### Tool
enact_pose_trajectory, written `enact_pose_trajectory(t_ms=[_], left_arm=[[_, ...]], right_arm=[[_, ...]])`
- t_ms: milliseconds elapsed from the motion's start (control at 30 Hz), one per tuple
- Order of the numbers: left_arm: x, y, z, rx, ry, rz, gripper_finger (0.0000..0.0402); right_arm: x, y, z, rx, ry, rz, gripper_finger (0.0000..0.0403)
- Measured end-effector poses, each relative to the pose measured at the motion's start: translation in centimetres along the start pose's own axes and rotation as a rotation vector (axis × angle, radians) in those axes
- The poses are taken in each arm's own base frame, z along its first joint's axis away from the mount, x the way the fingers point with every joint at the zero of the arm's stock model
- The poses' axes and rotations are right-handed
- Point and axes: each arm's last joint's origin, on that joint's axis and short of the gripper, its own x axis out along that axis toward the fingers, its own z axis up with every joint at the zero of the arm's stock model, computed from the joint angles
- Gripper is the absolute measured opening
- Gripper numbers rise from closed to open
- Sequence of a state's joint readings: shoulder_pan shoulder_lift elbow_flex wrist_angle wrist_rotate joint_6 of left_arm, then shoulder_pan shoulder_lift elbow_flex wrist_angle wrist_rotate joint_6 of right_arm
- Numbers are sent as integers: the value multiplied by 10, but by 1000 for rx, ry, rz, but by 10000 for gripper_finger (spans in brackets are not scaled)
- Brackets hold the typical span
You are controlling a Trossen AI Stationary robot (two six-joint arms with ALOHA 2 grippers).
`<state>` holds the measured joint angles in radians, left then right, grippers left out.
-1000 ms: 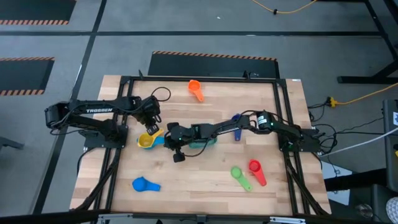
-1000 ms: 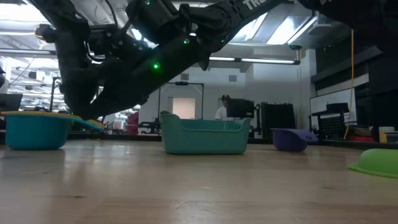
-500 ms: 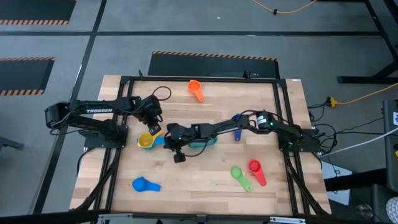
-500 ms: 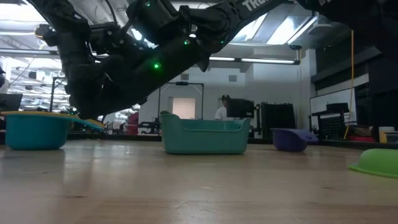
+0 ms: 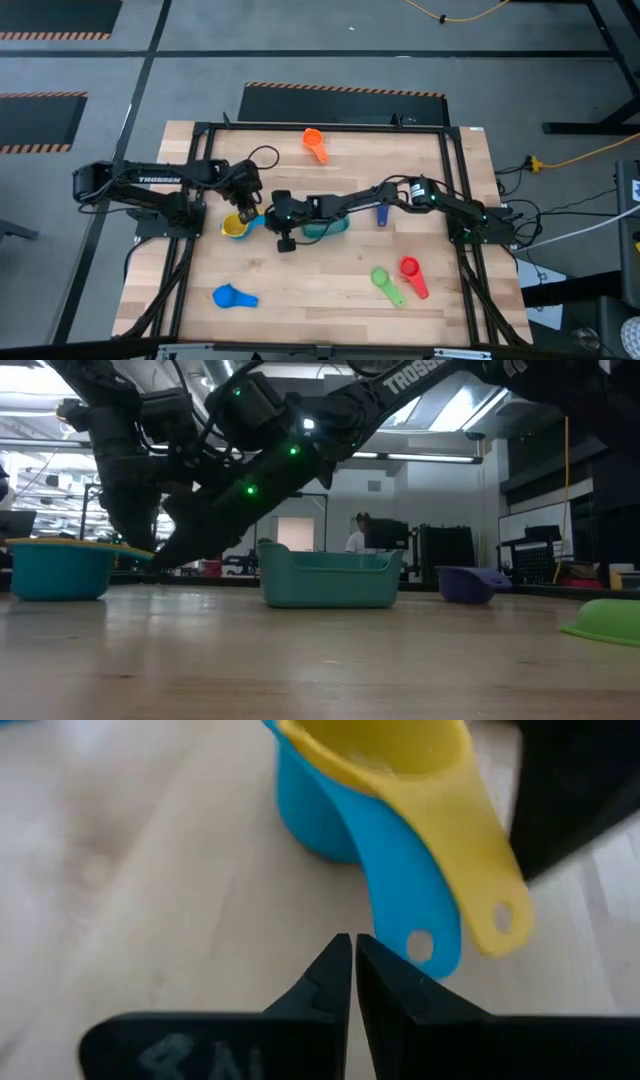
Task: Nest measuring cups in basket
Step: Stack the yellow measuring cup on top of the light blue measuring cup, then stack the dark blue measuring cup on top of the yellow measuring cup
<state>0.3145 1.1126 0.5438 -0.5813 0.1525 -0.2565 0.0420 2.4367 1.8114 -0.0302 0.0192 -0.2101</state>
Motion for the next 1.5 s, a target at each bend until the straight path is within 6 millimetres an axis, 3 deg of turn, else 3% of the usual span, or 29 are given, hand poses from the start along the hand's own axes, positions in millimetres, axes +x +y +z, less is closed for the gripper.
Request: enact_pose_trajectory(t_ms=[267,600,800,967,1233,1367,1500], left_arm=[[1,-10,-3,41,22,-62,3],[1,-11,2,78,-65,54,13],[-14,-19,21,147,-141,37,22],[-35,-31,42,211,-229,-4,27],[-60,-48,61,315,-334,-28,29],[-64,-53,64,327,-357,-40,25],[-64,-53,64,327,-355,-40,28]], right_arm=[[0,-11,-2,38,-6,-16,24],[-10,-1,11,-6,-18,1,24],[-40,15,31,-36,36,47,24],[-82,24,53,-57,95,80,24],[-127,26,79,-66,59,91,28],[-134,24,83,-34,47,86,61],[-134,24,83,-9,50,71,121]])
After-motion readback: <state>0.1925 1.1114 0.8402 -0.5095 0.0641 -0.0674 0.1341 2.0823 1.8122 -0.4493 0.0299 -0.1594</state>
